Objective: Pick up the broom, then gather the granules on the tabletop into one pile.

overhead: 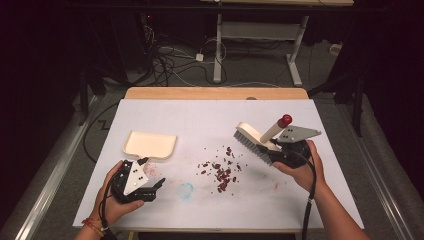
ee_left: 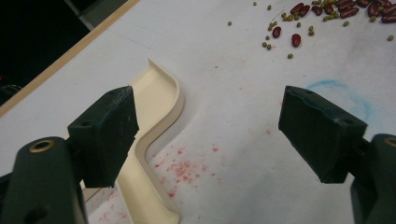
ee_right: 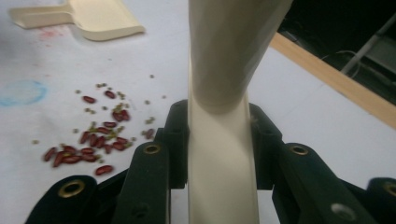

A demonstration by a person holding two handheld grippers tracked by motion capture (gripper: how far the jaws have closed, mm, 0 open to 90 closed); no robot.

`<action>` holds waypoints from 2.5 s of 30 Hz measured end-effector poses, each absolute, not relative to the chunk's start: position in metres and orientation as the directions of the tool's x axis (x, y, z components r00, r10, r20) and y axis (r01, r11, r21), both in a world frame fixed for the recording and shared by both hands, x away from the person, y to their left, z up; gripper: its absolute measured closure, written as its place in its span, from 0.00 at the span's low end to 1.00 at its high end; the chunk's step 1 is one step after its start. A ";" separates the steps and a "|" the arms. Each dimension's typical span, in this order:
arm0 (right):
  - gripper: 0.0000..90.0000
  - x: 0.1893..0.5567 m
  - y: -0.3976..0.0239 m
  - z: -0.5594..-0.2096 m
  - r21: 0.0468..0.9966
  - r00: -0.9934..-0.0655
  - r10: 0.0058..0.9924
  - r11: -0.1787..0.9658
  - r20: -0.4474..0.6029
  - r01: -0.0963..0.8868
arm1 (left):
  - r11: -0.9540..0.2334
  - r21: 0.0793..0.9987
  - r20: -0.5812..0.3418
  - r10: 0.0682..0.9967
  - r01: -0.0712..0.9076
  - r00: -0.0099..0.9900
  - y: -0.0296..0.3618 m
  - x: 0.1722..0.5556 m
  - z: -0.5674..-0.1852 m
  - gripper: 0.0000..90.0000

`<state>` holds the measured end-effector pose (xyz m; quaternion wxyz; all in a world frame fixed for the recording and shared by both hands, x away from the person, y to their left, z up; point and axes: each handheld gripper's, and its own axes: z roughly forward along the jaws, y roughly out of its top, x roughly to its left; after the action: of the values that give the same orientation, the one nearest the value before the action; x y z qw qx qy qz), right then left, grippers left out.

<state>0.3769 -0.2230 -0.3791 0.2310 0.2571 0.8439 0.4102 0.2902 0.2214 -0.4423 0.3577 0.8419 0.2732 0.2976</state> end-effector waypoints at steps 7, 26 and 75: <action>0.75 0.413 -0.212 -0.379 0.776 -0.736 0.628 0.585 -0.250 0.236 | -0.601 0.758 0.321 0.682 0.253 0.657 0.223 0.295 -0.442 0.21; 0.75 0.446 -0.135 -0.426 0.616 -0.794 0.449 0.778 -0.409 0.123 | -0.593 0.770 0.294 0.658 0.237 0.693 0.215 0.302 -0.443 0.21; 0.75 0.428 -0.084 -0.428 0.603 -0.835 0.293 0.796 -0.465 -0.056 | -0.645 0.722 0.313 0.627 0.250 0.714 0.211 0.299 -0.450 0.21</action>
<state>0.4284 -0.0844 -0.4282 0.2793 0.0653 0.9055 0.3126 0.2985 0.2105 -0.4503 0.3361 0.8625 0.2541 0.2803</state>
